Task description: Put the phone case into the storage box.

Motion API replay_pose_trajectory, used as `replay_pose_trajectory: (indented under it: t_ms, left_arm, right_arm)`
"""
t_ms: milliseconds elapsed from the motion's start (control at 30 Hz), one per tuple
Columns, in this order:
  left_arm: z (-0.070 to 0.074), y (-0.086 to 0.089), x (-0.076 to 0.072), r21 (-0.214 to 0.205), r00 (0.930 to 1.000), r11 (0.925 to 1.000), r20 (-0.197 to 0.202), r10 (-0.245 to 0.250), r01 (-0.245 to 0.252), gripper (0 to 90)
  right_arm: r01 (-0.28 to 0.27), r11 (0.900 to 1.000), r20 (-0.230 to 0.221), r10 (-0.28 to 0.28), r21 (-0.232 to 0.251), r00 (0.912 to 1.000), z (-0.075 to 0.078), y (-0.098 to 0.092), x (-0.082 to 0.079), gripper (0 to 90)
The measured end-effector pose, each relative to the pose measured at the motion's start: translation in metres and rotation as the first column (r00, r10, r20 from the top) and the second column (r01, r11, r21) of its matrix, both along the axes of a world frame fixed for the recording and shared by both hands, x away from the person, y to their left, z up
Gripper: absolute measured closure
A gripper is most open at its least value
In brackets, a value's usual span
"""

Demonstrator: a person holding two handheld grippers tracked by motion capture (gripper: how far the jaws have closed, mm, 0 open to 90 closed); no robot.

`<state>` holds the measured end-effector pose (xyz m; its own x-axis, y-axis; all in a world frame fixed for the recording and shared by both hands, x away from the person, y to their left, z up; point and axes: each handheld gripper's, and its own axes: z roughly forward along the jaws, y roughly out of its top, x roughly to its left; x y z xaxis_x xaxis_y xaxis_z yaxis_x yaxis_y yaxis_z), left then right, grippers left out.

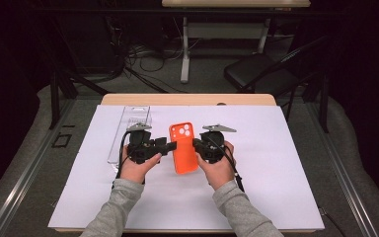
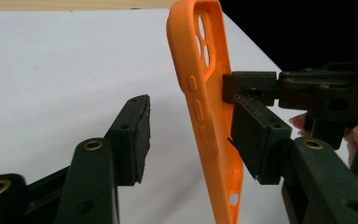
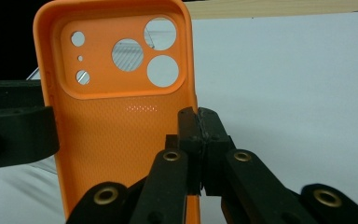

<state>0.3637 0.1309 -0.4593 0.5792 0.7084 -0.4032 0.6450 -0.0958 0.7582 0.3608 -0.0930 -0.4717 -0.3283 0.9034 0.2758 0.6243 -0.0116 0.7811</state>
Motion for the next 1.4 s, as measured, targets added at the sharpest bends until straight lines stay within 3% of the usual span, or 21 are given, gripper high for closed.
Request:
replay_pose_trajectory:
  t_ms: [200,800,1400]
  left_arm:
    - [-0.004,-0.002,0.006,-0.033,0.9990,0.9994,-0.044,-0.011,0.010,51.9]
    - [-0.007,-0.004,0.013,-0.109,0.9948,0.9940,-0.102,-0.008,-0.003,65.1]
    - [-0.009,-0.008,0.012,-0.105,0.9924,0.9944,-0.120,-0.026,0.013,76.0]
  right_arm:
    - [0.001,1.0000,0.000,-0.001,0.002,1.0000,0.000,-0.001,0.000,89.1]
    - [-0.002,1.0000,-0.001,0.002,0.009,1.0000,0.000,-0.001,-0.001,89.1]
    - [-0.001,0.9999,-0.001,0.001,0.016,1.0000,0.001,-0.002,-0.001,89.1]
